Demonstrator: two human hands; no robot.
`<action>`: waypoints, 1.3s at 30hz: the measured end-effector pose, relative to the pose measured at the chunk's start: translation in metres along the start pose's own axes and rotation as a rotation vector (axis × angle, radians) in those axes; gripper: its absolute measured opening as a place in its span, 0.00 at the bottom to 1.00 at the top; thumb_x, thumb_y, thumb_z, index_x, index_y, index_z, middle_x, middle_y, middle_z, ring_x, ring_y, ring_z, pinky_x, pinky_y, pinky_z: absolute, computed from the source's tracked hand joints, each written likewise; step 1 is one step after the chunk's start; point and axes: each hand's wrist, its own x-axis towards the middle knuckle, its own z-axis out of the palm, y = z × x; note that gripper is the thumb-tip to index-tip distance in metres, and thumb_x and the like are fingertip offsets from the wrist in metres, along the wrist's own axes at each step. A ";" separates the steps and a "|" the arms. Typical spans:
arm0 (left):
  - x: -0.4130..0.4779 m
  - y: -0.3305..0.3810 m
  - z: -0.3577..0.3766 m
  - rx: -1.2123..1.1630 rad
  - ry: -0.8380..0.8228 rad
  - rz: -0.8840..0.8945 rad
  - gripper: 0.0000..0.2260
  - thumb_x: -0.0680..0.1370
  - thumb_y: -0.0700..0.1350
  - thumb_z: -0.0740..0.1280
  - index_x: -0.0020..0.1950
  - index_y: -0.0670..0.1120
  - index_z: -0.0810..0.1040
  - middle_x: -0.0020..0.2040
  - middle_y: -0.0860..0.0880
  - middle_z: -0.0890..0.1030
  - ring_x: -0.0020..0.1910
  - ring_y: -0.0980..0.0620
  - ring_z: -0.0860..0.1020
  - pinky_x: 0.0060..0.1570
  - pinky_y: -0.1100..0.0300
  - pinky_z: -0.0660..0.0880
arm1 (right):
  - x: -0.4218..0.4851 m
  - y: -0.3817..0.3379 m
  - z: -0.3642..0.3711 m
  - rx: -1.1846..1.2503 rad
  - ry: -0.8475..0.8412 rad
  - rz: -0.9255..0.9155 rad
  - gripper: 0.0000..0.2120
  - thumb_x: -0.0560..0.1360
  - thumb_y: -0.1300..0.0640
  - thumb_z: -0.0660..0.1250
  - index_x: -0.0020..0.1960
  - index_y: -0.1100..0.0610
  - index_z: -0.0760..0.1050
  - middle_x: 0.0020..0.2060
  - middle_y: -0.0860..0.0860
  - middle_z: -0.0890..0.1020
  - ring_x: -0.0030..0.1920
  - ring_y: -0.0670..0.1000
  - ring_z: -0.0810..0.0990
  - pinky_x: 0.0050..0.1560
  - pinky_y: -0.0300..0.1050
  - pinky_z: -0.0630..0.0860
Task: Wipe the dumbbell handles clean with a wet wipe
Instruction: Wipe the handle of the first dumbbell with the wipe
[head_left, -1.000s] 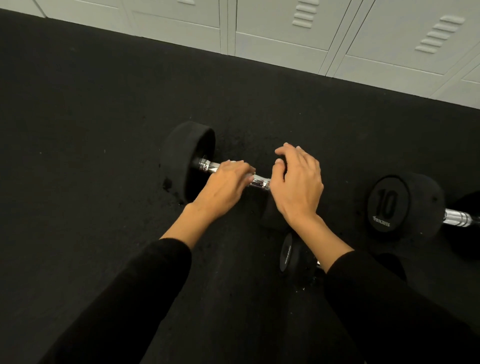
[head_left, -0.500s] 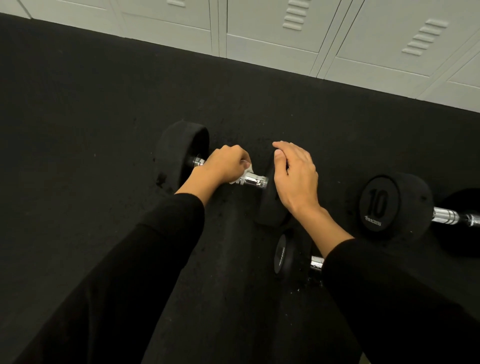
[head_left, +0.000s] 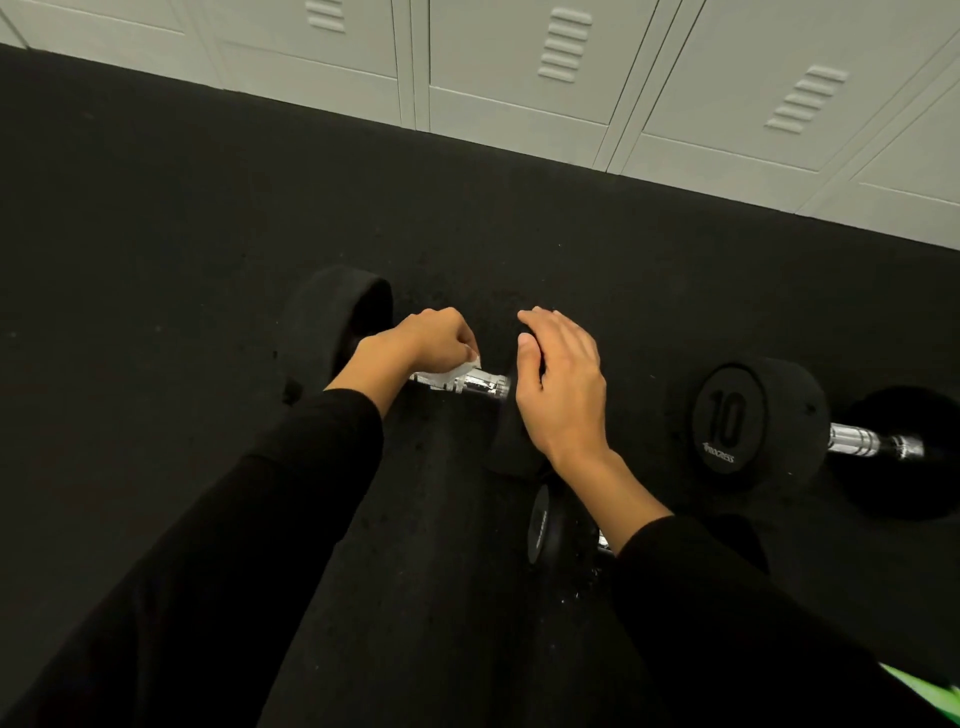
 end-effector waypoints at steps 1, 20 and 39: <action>0.000 0.002 0.002 -0.015 -0.019 0.006 0.10 0.80 0.47 0.62 0.58 0.53 0.80 0.58 0.49 0.79 0.60 0.48 0.75 0.55 0.55 0.68 | 0.000 0.001 0.000 0.002 0.000 0.000 0.19 0.80 0.51 0.52 0.64 0.55 0.74 0.62 0.51 0.77 0.67 0.50 0.69 0.68 0.55 0.68; -0.013 0.016 0.007 -0.064 -0.051 0.177 0.10 0.80 0.45 0.64 0.59 0.49 0.79 0.58 0.49 0.80 0.59 0.52 0.76 0.61 0.51 0.73 | 0.000 0.003 0.001 0.013 0.020 -0.020 0.23 0.79 0.49 0.49 0.65 0.56 0.74 0.63 0.52 0.77 0.68 0.50 0.69 0.68 0.55 0.67; -0.039 0.001 0.023 0.034 0.147 0.321 0.14 0.80 0.40 0.62 0.64 0.49 0.78 0.60 0.48 0.81 0.60 0.49 0.77 0.61 0.51 0.74 | -0.001 0.004 0.004 0.004 0.032 -0.026 0.23 0.79 0.49 0.49 0.66 0.57 0.74 0.63 0.52 0.77 0.69 0.51 0.70 0.71 0.53 0.64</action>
